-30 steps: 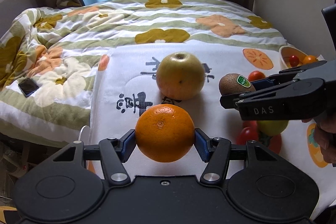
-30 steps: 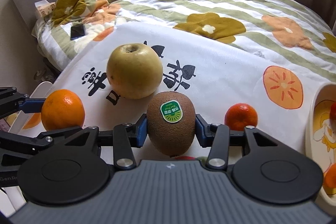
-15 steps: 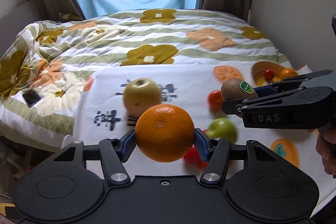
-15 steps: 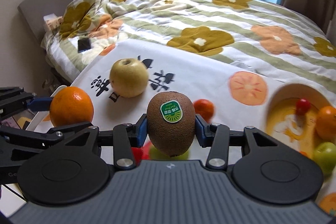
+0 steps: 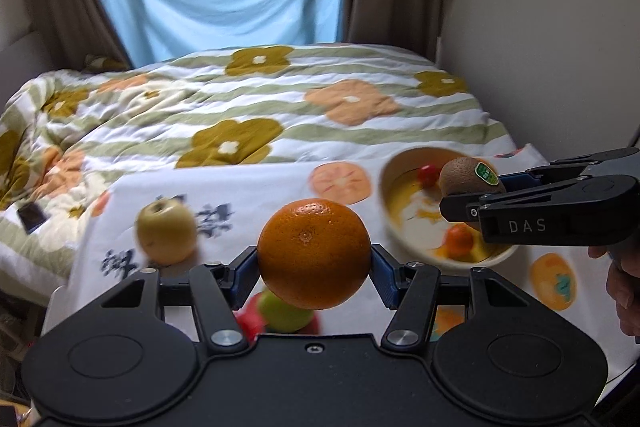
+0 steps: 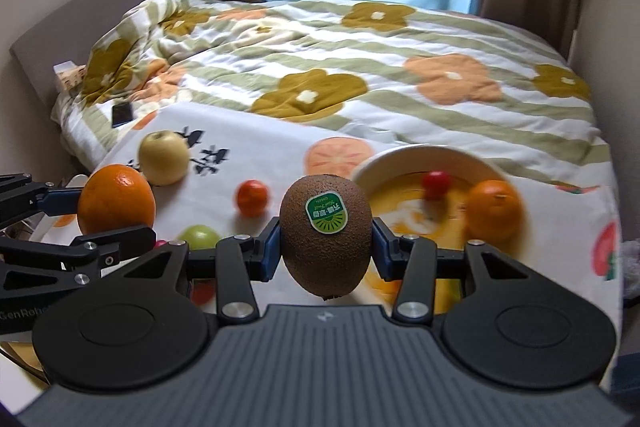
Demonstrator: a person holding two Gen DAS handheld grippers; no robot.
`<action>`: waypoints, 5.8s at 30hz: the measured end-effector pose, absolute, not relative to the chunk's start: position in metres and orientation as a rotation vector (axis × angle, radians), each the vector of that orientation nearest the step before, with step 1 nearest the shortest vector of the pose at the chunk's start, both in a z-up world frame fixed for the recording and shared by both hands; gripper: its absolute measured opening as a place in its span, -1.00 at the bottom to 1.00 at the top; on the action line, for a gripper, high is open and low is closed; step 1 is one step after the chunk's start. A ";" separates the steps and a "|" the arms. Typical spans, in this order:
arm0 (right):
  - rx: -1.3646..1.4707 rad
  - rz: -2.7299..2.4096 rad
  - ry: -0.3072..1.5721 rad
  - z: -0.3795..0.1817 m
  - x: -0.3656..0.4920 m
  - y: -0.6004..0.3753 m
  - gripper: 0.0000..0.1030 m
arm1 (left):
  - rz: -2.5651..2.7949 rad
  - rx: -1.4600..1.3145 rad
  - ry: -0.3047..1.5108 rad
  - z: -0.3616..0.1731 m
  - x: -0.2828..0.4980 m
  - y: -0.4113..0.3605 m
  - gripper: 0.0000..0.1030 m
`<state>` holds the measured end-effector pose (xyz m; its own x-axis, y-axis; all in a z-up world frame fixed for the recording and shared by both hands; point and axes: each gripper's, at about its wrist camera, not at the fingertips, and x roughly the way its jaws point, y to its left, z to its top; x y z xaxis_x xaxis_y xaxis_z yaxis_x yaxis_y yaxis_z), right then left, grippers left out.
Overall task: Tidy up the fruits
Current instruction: 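Carry the orange and kiwi into the duck bowl and open both tools, then withdraw both tools from the bowl back over the remaining fruits, then grasp the yellow pear with the left tool while the right tool grasps the tangerine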
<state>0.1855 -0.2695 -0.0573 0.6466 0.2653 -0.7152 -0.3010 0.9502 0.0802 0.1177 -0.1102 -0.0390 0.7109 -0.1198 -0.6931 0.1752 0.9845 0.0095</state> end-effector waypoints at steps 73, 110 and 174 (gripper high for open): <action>0.049 0.188 0.862 -0.115 0.266 -0.311 0.67 | -0.308 0.209 0.904 -0.108 0.208 -0.133 0.78; -0.020 0.291 0.796 -0.050 0.156 -0.297 0.85 | 0.038 0.068 0.725 -0.041 0.084 -0.091 0.78; 0.168 0.036 1.046 -0.153 0.285 -0.122 0.35 | -0.339 0.214 0.939 -0.146 0.266 0.053 0.53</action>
<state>0.2850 -0.1218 -0.1529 0.5015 0.1094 -0.8582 0.0504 0.9866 0.1552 0.2659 0.0528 -0.1461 0.5432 -0.1910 -0.8176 0.3749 0.9265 0.0326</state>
